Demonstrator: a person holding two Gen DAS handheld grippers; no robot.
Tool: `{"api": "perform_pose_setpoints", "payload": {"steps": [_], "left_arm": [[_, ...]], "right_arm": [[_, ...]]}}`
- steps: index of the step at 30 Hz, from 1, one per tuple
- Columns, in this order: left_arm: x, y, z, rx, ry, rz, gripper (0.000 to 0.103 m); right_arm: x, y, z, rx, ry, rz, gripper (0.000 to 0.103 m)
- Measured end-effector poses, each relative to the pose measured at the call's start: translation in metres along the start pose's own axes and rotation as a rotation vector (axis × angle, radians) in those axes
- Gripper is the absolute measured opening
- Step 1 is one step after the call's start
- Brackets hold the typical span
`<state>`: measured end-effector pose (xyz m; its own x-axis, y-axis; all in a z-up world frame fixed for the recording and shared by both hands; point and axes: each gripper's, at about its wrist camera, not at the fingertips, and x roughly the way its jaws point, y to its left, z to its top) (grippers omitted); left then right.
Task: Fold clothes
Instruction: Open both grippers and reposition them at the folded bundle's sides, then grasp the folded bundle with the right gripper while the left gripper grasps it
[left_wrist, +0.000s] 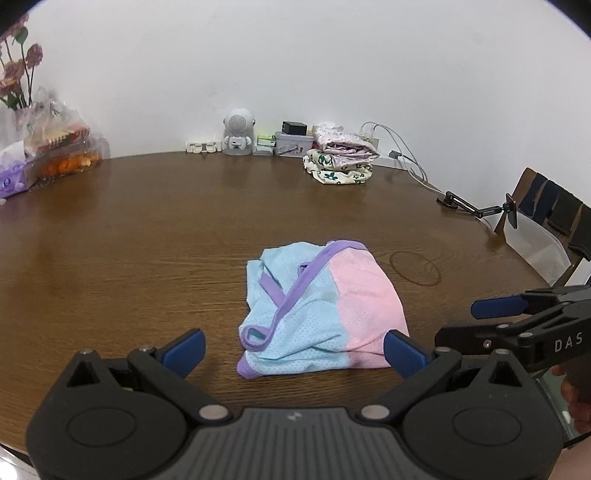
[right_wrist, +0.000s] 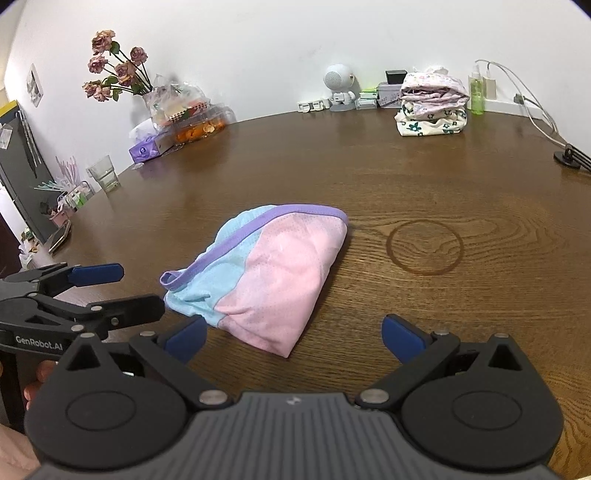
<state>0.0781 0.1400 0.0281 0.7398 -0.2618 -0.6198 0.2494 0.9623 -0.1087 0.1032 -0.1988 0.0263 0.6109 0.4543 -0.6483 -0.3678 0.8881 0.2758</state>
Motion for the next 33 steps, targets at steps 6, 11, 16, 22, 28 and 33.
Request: {"api": "perform_pose_setpoints", "payload": {"steps": [6,11,16,22,28,33], "left_arm": [[0.01,0.004,0.003,-0.014,0.022,0.0,0.103],[0.023,0.009,0.006,-0.036,0.051,0.0,0.103],[0.039,0.018,0.012,-0.079,0.076,-0.002,0.103],[0.059,0.025,0.019,-0.083,0.119,-0.019,0.091],[0.085,0.03,0.03,-0.051,0.192,-0.023,0.079],[0.105,0.029,0.04,0.01,0.225,-0.043,0.076]], "right_arm": [[0.009,-0.006,0.0,0.023,0.017,0.003,0.103],[0.02,-0.012,0.002,0.044,0.038,0.005,0.103],[0.032,-0.018,0.005,0.06,0.054,0.011,0.103],[0.046,-0.024,0.01,0.071,0.06,0.023,0.103],[0.059,-0.019,0.018,0.031,0.06,0.041,0.096],[0.07,-0.018,0.027,0.021,0.047,0.059,0.075]]}}
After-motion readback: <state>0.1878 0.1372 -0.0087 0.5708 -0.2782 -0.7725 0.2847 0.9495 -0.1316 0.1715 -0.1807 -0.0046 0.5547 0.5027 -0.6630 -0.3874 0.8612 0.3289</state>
